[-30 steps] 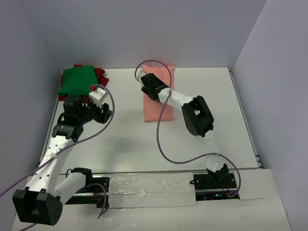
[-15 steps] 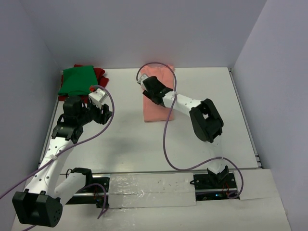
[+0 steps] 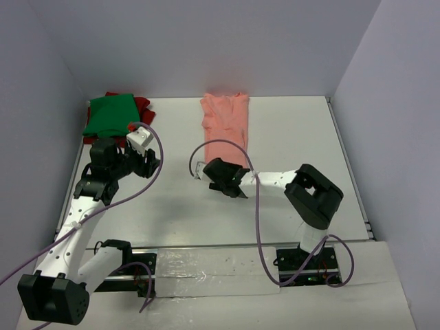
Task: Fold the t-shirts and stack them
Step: Grab one side of the 2/3 rectangular tshirt with right arm, then fold the long partially folded tshirt into a neat square, then put the neatly folded tshirt into the corner of the board with the right arm
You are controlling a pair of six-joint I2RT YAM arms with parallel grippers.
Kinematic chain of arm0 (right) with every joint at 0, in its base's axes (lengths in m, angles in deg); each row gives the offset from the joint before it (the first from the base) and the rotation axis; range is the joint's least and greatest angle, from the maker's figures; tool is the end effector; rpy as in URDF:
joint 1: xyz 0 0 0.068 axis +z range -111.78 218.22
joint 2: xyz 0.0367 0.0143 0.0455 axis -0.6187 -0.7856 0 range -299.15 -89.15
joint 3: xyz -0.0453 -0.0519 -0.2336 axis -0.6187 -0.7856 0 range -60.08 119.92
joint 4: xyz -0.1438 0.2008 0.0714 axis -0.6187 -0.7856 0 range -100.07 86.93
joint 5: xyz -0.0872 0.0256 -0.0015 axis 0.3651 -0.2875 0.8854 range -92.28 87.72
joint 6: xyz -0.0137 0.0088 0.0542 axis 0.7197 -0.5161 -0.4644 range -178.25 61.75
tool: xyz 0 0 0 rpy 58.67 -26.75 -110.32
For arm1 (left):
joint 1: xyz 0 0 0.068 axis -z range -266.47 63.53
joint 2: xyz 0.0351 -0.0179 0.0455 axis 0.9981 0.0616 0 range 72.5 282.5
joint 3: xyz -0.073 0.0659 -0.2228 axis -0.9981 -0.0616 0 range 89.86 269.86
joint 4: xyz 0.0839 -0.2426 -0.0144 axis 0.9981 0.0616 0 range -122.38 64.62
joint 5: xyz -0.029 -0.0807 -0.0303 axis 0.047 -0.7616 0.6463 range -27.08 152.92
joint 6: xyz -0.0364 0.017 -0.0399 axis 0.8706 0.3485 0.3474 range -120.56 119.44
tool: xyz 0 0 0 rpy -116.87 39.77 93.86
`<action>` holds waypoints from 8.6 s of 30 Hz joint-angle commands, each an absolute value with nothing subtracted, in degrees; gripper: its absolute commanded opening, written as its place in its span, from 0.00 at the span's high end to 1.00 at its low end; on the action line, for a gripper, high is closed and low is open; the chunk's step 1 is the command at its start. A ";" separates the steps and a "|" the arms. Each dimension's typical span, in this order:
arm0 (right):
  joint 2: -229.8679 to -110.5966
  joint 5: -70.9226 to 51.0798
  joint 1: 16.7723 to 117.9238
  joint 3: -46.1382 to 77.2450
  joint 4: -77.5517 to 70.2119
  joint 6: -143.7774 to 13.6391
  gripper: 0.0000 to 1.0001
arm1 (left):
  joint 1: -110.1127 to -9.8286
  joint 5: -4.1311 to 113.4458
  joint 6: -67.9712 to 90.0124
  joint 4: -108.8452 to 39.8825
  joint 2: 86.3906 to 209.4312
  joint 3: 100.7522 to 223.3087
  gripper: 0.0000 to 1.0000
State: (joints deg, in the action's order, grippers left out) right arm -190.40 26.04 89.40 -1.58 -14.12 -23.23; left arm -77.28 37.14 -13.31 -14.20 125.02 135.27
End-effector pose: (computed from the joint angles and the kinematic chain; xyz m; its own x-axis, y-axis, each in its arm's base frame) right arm 0.2322 0.2587 0.1358 -0.1214 -0.9569 -0.2640 -0.7080 0.2699 -0.6526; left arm 0.2174 -0.0526 0.2819 -0.2938 0.2489 -0.9229 0.6119 0.7907 0.0185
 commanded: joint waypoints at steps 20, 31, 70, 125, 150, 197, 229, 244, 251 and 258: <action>-194.00 33.05 94.03 -10.25 9.85 -13.16 0.36 | -77.86 37.08 -14.27 -15.59 124.10 135.83 0.40; -201.81 33.23 91.41 -8.32 17.66 -9.13 0.41 | -78.03 37.69 -14.62 -15.42 124.10 135.30 0.39; -182.58 15.38 110.99 4.86 -41.30 -37.95 1.00 | -78.21 35.67 -14.53 -13.84 122.08 136.97 0.39; -181.62 16.98 113.97 15.50 -48.40 -43.65 1.00 | -78.73 32.95 -13.83 -11.11 119.00 139.26 0.39; -209.46 27.00 85.60 46.16 -12.30 -19.14 1.00 | -79.53 32.60 -14.36 -12.78 119.26 137.32 0.39; -208.77 3.74 83.23 43.27 -18.09 -38.30 0.19 | -79.79 38.38 -11.73 -16.11 119.70 134.60 0.39; -231.71 -16.24 81.55 65.87 -58.87 -53.25 0.85 | -83.48 47.36 -7.59 -20.51 120.93 134.68 0.39; -213.17 -20.59 101.31 40.74 -35.89 -38.39 0.94 | -84.80 61.33 -5.13 -23.32 117.68 136.36 0.40; -215.11 -10.11 101.59 43.55 -32.26 -37.96 0.96 | -85.15 60.37 -5.31 -22.36 116.54 135.65 0.40; -213.33 12.64 98.97 33.69 -20.91 -34.26 0.97 | -85.33 59.32 -5.31 -22.01 115.92 135.56 0.40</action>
